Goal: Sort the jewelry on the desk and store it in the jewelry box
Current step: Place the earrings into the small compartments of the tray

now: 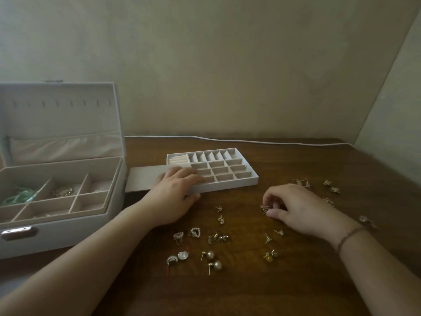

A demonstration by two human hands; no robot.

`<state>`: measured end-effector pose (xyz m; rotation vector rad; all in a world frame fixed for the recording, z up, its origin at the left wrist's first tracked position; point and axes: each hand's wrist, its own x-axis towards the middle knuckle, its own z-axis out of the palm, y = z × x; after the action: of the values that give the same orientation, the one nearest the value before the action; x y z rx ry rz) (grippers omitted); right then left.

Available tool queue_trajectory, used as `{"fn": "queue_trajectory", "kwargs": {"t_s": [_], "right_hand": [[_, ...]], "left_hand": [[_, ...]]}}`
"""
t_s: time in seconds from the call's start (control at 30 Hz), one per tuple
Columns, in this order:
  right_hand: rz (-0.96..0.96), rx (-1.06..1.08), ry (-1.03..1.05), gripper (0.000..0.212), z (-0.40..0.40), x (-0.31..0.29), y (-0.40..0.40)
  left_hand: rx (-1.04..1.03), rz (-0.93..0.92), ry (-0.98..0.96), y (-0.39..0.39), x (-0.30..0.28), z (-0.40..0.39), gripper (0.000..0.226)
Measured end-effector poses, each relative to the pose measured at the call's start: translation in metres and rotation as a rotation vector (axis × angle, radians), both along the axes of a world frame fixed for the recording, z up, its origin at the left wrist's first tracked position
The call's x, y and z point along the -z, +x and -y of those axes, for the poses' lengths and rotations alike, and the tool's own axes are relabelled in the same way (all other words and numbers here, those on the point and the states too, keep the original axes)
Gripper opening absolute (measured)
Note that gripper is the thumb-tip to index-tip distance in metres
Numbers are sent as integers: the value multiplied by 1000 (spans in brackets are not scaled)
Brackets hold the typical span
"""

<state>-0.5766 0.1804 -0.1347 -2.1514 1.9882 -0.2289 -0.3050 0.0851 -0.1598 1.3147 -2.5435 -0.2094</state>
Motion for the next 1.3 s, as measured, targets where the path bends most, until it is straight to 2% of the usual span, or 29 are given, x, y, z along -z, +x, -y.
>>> {"fn": "queue_trajectory", "kwargs": {"t_s": [0.1, 0.33, 0.47, 0.63, 0.8, 0.97, 1.03, 1.17, 1.3], "right_hand": [[8, -5, -17, 14, -1, 1, -1], [14, -23, -40, 12, -4, -1, 1], [-17, -36, -18, 21, -6, -3, 6], [0, -71, -39, 6, -5, -3, 9], [4, -86, -67, 5, -7, -2, 7], [257, -50, -100, 7, -9, -1, -1], [375, 6, -149, 8, -8, -1, -1], [920, 122, -124, 9, -8, -3, 6], [1031, 167, -101, 13, -4, 1, 4]], "left_hand": [[-3, 19, -9, -7, 0, 8, 39], [-42, -87, -116, -3, 7, 6, 28], [-15, -87, -153, -2, 10, -5, 28], [48, -98, -180, 3, 15, -16, 28], [125, -147, -73, 16, 18, -18, 34], [147, -313, 13, 24, 12, -15, 32], [139, -315, 0, 22, 12, -17, 32], [137, -281, -21, 21, 12, -18, 35], [126, -270, -16, 21, 13, -18, 32]]}}
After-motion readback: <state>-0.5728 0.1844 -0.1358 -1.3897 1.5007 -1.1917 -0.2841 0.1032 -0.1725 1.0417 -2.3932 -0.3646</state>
